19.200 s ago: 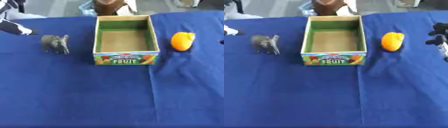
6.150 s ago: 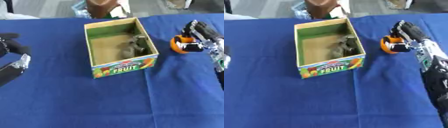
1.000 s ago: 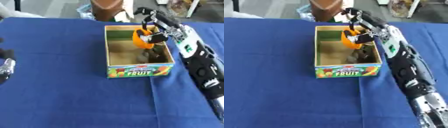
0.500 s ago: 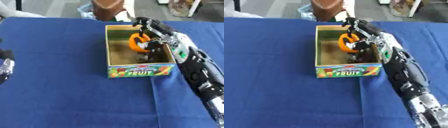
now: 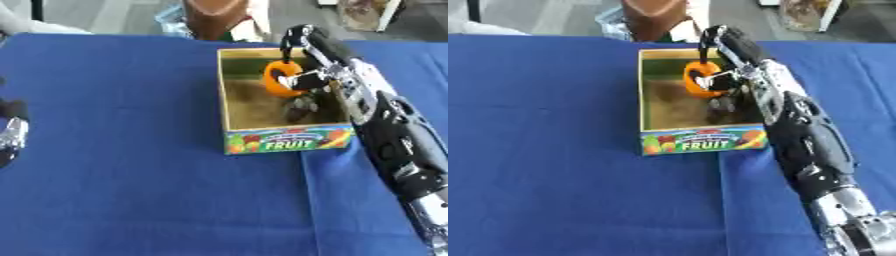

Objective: Pick up objects on the table and place them in the box.

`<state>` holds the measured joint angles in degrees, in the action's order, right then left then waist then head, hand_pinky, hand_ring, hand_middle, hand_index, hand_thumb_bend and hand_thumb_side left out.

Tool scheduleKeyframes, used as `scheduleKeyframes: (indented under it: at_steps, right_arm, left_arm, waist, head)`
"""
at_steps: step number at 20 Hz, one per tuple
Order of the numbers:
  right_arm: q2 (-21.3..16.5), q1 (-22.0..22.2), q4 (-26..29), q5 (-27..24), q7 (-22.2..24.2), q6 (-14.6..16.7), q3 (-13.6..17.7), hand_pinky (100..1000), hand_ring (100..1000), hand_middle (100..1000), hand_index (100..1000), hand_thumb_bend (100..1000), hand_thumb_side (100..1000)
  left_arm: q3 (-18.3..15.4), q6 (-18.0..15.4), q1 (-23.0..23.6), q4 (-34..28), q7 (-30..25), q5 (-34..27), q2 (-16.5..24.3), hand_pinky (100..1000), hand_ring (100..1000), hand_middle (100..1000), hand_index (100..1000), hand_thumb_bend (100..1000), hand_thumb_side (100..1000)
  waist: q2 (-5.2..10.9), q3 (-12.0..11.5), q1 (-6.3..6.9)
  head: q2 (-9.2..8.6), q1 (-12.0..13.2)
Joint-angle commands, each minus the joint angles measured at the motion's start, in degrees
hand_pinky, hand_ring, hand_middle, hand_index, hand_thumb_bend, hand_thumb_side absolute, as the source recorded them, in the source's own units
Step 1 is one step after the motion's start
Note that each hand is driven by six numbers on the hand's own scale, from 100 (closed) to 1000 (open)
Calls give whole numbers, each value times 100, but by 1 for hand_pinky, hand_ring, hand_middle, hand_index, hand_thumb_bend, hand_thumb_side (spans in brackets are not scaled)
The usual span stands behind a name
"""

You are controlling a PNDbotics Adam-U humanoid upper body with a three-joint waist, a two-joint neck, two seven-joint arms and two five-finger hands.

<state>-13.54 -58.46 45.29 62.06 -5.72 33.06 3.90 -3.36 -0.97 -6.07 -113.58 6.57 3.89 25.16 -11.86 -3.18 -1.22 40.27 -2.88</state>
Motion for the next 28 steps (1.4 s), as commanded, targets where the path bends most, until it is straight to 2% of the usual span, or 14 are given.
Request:
scheduleKeyframes:
  at_steps: [1, 7, 11, 16, 21, 23, 24, 25, 26, 27, 28]
  right_arm:
    - [-72, -104, 100, 111, -319, -70, -18, 669, 760, 570, 372, 283, 163]
    - [-65, -101, -148, 435, -879, -103, -140, 671, 776, 573, 367, 274, 188]
    - [-69, -104, -322, 708, -1223, -100, -224, 690, 796, 595, 405, 282, 193]
    - [-56, -101, -523, 1040, -1651, -100, -272, 691, 796, 594, 361, 289, 200]
    - [-49, -107, -672, 1246, -1954, -106, -280, 691, 792, 575, 193, 300, 202]
    - [-49, -108, -703, 1288, -2008, -110, -278, 692, 792, 576, 198, 297, 203]
    - [-50, -108, -713, 1304, -2025, -107, -280, 693, 795, 584, 240, 296, 204]
    - [-51, -106, -722, 1321, -2035, -101, -282, 697, 798, 597, 429, 289, 212]
    - [-53, -105, -730, 1343, -2034, -92, -288, 698, 798, 600, 489, 290, 217]
    - [-55, -105, -735, 1367, -2029, -84, -292, 701, 800, 608, 619, 293, 227]
    - [-57, -106, -738, 1391, -2022, -77, -295, 701, 800, 610, 647, 293, 228]
  left_arm:
    - [-48, -4, -45, -101, -3, 21, 56, 570, 505, 435, 718, 202, 100]
    - [-52, -6, -40, -101, -2, 23, 55, 570, 504, 435, 718, 201, 100]
    - [-53, -4, -40, -101, -3, 23, 53, 570, 504, 435, 718, 204, 100]
    - [-57, -4, -38, -101, -2, 25, 51, 571, 504, 436, 717, 201, 100]
    - [-57, -7, -37, -101, -3, 24, 51, 571, 504, 435, 717, 202, 100]
    - [-58, -7, -37, -101, -3, 24, 51, 571, 504, 435, 717, 202, 100]
    - [-58, -6, -36, -101, -4, 24, 51, 571, 504, 435, 717, 202, 100]
    - [-58, -6, -35, -101, -5, 25, 51, 571, 504, 435, 717, 202, 100]
    - [-58, -5, -33, -101, -5, 26, 51, 571, 504, 435, 717, 202, 100]
    - [-59, -5, -33, -101, -4, 27, 52, 572, 503, 435, 717, 202, 100]
    - [-60, -7, -35, -101, -4, 27, 53, 572, 503, 435, 717, 202, 100]
  waist:
    - [86, 5, 25]
    - [85, 7, 31]
    - [85, 10, 29]
    - [86, 8, 29]
    - [87, 6, 28]
    - [86, 6, 27]
    - [86, 6, 27]
    - [85, 6, 27]
    - [85, 6, 27]
    - [85, 7, 27]
    - [85, 7, 28]
  head:
    - [-32, 15]
    - [-30, 16]
    - [-26, 19]
    - [-25, 26]
    - [-28, 28]
    - [-30, 33]
    - [-29, 34]
    - [-28, 34]
    - [-27, 35]
    - [-25, 36]
    - [-23, 37]
